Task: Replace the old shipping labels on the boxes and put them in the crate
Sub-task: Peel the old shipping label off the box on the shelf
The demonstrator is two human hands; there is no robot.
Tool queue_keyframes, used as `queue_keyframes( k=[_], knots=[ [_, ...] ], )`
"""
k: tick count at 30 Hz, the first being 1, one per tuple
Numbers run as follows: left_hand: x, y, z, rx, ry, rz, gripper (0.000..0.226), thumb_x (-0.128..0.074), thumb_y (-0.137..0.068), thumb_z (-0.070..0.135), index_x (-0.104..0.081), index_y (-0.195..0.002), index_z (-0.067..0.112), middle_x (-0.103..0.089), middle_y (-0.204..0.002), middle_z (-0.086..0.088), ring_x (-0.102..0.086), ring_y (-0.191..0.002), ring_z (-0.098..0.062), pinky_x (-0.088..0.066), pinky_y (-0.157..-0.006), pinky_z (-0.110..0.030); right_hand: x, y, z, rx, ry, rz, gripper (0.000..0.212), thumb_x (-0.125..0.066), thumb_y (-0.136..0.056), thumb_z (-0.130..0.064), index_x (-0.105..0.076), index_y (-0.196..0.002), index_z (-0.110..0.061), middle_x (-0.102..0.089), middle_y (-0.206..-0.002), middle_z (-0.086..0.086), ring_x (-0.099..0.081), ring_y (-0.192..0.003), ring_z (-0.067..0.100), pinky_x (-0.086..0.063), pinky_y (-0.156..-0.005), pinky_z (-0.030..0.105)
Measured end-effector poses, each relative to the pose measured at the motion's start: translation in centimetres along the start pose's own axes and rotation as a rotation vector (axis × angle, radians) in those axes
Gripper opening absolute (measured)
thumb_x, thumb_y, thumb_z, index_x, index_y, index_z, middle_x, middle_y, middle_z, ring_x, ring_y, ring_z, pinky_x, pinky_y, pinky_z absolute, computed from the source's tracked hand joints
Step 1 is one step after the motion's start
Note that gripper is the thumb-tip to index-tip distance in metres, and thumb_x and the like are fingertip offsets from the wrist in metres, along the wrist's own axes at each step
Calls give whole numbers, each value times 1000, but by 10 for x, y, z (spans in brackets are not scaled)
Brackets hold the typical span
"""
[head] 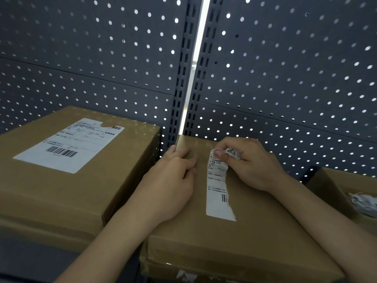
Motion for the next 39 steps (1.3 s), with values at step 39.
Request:
queue_keyframes(
  k=[39],
  knots=[
    [-8, -7, -6, -13, 40, -59, 28, -40, -102, 26, -62, -109, 11, -37, -144, 6, -23, -142, -30, -27, -114, -41, -8, 20, -32, -10, 430, -117, 25, -53, -90, -58, -54, -94, -33, -56, -85, -14, -48, -81, -7, -34, -77, 5]
  ],
)
Point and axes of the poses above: each hand's wrist, its own y-axis away from the middle knuckle, its own x-axis out of the back of the hand, z = x × y, the point moved 10 cm from there along -y, towards the middle knuckle
